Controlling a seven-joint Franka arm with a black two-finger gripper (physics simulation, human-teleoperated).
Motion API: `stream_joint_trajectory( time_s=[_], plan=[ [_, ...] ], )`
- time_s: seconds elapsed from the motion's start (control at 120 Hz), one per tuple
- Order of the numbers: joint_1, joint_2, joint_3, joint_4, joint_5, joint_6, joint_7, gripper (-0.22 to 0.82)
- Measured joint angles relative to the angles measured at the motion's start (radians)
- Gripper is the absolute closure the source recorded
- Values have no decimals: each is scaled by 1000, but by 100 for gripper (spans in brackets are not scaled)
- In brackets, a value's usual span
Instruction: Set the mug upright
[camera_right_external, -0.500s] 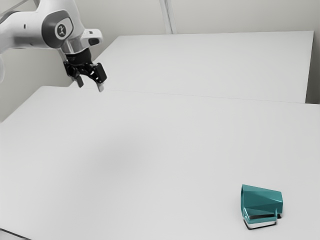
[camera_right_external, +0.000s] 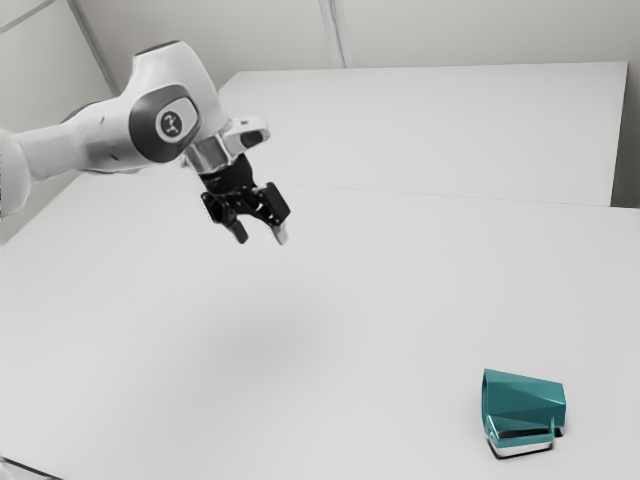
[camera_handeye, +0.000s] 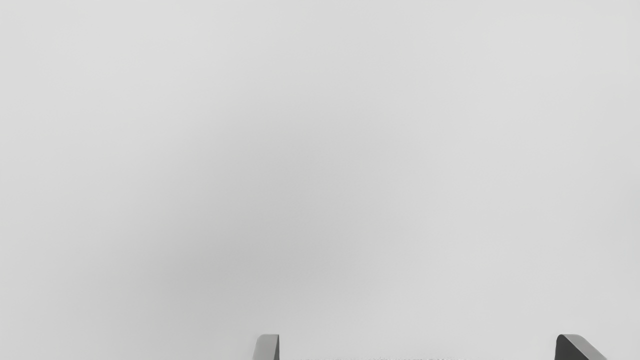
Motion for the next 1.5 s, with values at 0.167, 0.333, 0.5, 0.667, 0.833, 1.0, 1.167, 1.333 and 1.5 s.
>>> stream_joint_trajectory(
  time_s=[0.167, 0.333, 0.5, 0.667, 0.833, 1.0, 1.167, 1.333, 1.5],
  plan=[
    [-80, 0, -1, -54, -81, 64, -49, 0],
    [-145, 31, 0, -94, -145, 124, -86, 0],
    [-246, 74, 1, -108, -216, 186, -111, 0],
    [-327, 137, 0, -109, -292, 240, -129, 0],
    [-359, 177, 0, -108, -356, 283, -142, 0],
    [-399, 235, -1, -108, -473, 333, -136, 0],
    [-441, 274, -2, -103, -609, 396, -108, 0],
    [-461, 304, -6, -99, -738, 455, -58, 0],
    [-473, 330, -7, -94, -913, 499, 27, 0]
  ],
)
